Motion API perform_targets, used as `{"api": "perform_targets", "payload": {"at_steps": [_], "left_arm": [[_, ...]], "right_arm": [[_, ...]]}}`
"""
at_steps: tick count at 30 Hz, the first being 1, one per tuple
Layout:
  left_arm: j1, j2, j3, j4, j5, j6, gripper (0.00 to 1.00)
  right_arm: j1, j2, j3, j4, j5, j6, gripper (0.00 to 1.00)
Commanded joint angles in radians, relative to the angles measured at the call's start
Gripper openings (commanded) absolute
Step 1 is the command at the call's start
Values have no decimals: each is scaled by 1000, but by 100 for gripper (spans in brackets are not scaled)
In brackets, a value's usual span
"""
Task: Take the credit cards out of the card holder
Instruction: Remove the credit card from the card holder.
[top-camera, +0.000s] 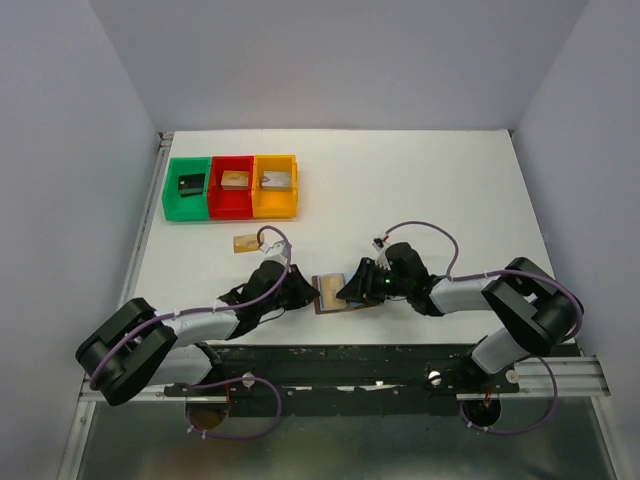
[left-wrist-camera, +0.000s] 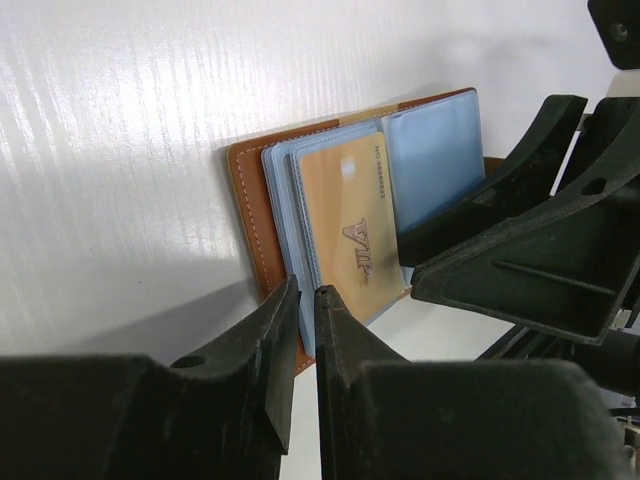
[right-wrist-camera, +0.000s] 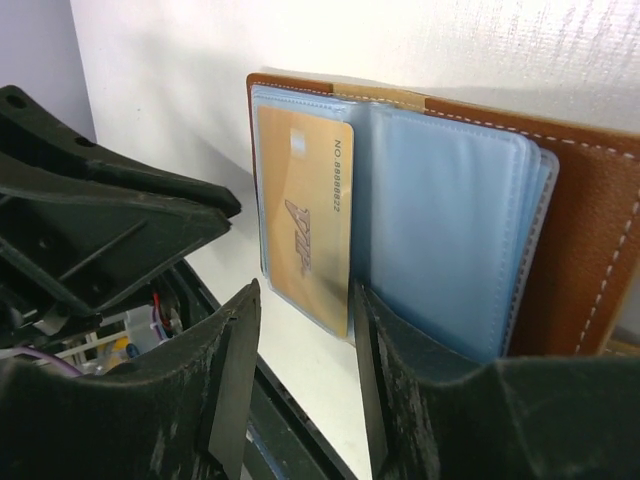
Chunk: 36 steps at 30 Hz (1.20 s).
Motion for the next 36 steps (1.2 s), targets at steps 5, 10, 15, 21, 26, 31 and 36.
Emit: {"api": "perform_targets", "payload": {"at_steps": [5,10,15,21,26,31,36], "left_arm": [[-6,-81,58,-49,-45,55,27],[-6,-19,81,9,4,67,27],[-6,57,84,63,39,56,27],[-6,123,90,91,57,48,27],[-6,152,104,91,61,55,27],[-6,182,119,78,48,73,27],[8,216,133,83,48,85,26]], "right_arm": [[3,-44,28,-111,53,-67,51],[4,-43,32,-114,47,-67,51],[4,-57,32,-137,60,-70,53],[4,-97,37,-196,108,-95,56],[4,-75,39,-166,73,-90,56],[4,-97,32,-167,76,-87,56],[4,-149,28,-201,96,-93,57]]}}
